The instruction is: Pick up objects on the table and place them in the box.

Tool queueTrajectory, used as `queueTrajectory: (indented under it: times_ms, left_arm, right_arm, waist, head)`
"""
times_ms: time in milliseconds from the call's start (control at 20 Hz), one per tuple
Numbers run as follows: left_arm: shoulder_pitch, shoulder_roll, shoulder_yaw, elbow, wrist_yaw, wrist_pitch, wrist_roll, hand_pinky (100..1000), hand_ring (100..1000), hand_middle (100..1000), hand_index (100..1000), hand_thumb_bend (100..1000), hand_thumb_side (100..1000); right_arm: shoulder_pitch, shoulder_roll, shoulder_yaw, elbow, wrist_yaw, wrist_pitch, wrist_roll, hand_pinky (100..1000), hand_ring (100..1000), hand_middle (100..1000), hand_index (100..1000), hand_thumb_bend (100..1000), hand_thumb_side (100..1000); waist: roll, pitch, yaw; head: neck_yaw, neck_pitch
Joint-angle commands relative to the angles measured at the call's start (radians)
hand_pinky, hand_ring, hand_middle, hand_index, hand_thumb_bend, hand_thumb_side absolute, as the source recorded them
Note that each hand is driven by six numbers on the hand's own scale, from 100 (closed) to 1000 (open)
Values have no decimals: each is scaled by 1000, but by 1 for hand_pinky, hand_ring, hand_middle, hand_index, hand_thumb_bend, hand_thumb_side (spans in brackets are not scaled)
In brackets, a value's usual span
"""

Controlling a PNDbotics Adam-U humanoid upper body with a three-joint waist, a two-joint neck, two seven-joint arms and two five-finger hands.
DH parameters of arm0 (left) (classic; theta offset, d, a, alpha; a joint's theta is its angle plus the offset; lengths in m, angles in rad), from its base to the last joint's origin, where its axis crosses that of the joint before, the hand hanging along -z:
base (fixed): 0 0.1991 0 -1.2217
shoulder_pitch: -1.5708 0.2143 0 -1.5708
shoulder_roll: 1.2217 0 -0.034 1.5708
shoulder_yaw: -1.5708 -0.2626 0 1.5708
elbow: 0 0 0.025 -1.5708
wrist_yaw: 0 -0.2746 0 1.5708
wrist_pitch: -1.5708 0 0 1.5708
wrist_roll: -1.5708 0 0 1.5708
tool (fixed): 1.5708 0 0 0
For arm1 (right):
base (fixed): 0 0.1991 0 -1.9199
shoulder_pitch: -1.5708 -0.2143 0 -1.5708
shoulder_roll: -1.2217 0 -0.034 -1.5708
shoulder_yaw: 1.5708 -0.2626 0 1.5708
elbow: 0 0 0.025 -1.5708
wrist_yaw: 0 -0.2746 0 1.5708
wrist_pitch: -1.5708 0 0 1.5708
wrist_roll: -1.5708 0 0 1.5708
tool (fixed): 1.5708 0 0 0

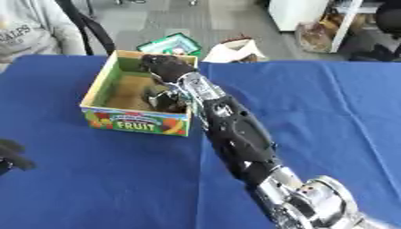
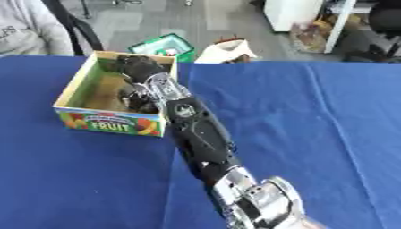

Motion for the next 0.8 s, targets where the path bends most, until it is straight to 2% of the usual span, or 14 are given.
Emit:
queueTrajectory:
  times_ms: [50, 150, 350, 550, 800]
  left_arm:
    - [-5, 13, 9, -19, 1, -2, 1, 586, 488, 557, 553, 100, 773]
    - [-3, 15, 10, -18, 1, -2, 2, 586, 488, 557, 553, 100, 773]
    - [1, 17, 14, -18, 0, -2, 6, 586, 488, 557, 553, 100, 772]
    - [5, 22, 19, -18, -1, -2, 11, 586, 488, 557, 552, 100, 773]
    - [11, 26, 27, -17, -5, -3, 18, 586, 488, 556, 552, 100, 773]
  right_arm:
    - [-36, -33, 13, -56, -53, -30, -56, 799, 820, 825, 884, 100, 205]
    - [-40, -46, 14, -79, -110, -40, -98, 733, 758, 777, 828, 100, 165]
    - [-44, -92, 24, -117, -296, -42, -159, 641, 680, 722, 797, 100, 149]
    - [-37, -171, 52, -138, -446, -61, -189, 618, 659, 702, 789, 100, 158]
    - [7, -289, 50, -154, -604, -85, -191, 611, 686, 719, 786, 100, 217]
  waist:
    - [6, -22, -5]
    - [5, -25, -14]
    - [3, -29, -33]
    - [-1, -33, -54]
    - [-4, -36, -86]
  head:
    - [-4, -14]
    - [-5, -14]
    - [3, -13]
    - [13, -13]
    - [28, -15]
